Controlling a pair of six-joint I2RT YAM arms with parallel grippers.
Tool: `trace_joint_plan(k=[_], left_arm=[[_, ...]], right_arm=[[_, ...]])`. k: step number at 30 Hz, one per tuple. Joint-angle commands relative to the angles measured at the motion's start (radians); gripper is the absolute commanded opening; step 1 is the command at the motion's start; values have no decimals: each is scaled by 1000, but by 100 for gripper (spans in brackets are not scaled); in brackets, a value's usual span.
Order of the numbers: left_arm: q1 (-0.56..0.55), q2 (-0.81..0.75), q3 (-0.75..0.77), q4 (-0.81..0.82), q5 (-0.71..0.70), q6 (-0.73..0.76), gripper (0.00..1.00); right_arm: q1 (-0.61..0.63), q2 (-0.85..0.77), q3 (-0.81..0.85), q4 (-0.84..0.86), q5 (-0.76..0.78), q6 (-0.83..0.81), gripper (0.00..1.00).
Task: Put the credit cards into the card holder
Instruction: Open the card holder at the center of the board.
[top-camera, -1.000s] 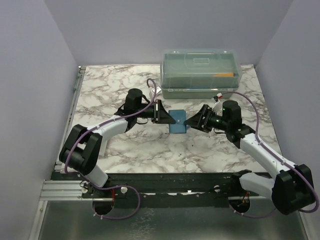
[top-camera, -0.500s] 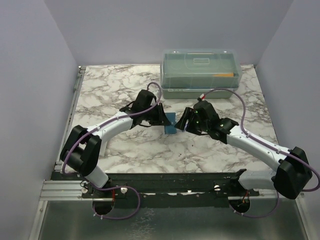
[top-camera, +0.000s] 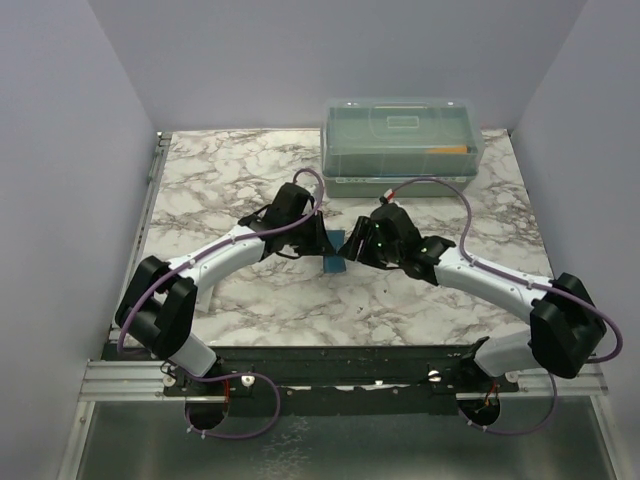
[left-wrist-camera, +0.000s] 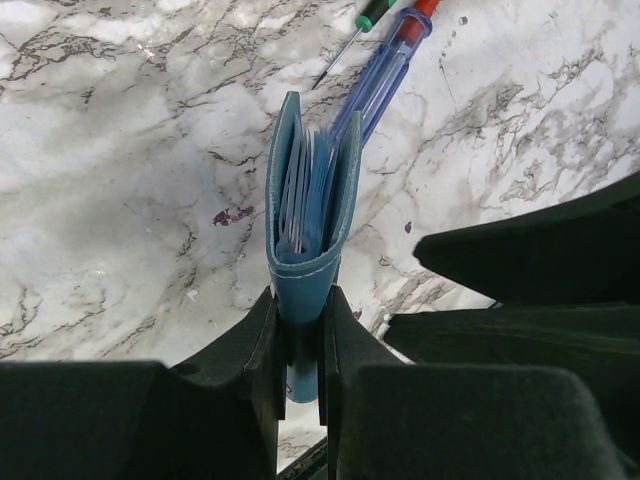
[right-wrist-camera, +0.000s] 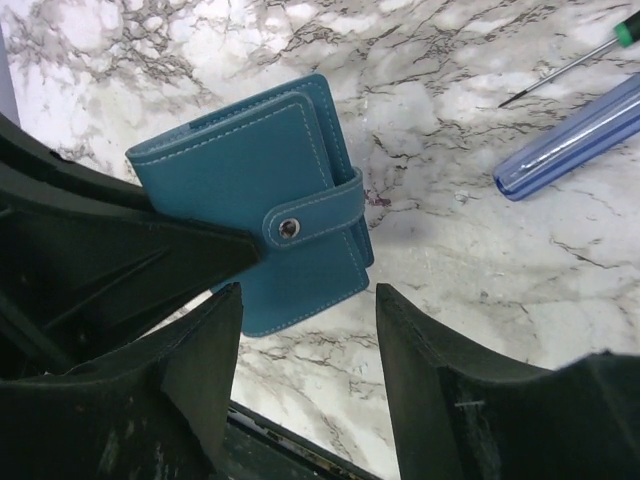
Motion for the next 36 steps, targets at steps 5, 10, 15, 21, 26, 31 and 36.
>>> trace_joint_plan(k=[5, 10, 15, 21, 26, 31, 36], left_arm=[[-26, -31, 28, 2, 12, 24, 0], [-34, -33, 30, 2, 20, 24, 0], [-33, -50, 37, 1, 45, 14, 0], [-33, -74, 37, -15, 13, 21, 0], [-33, -92, 35, -35, -27, 31, 0], [-32, -113, 22, -38, -21, 48, 0], [-33, -127, 9, -38, -30, 62, 0]], right_arm=[[16, 103, 77, 64, 32, 9, 56], [15, 127, 89, 57, 50, 24, 55], [17, 159, 52, 60, 41, 44, 47], [32, 204, 14, 2, 17, 96, 42], [49, 211, -10, -71, 67, 137, 37], [49, 197, -4, -146, 155, 153, 25], [49, 164, -33, -159, 196, 166, 7]])
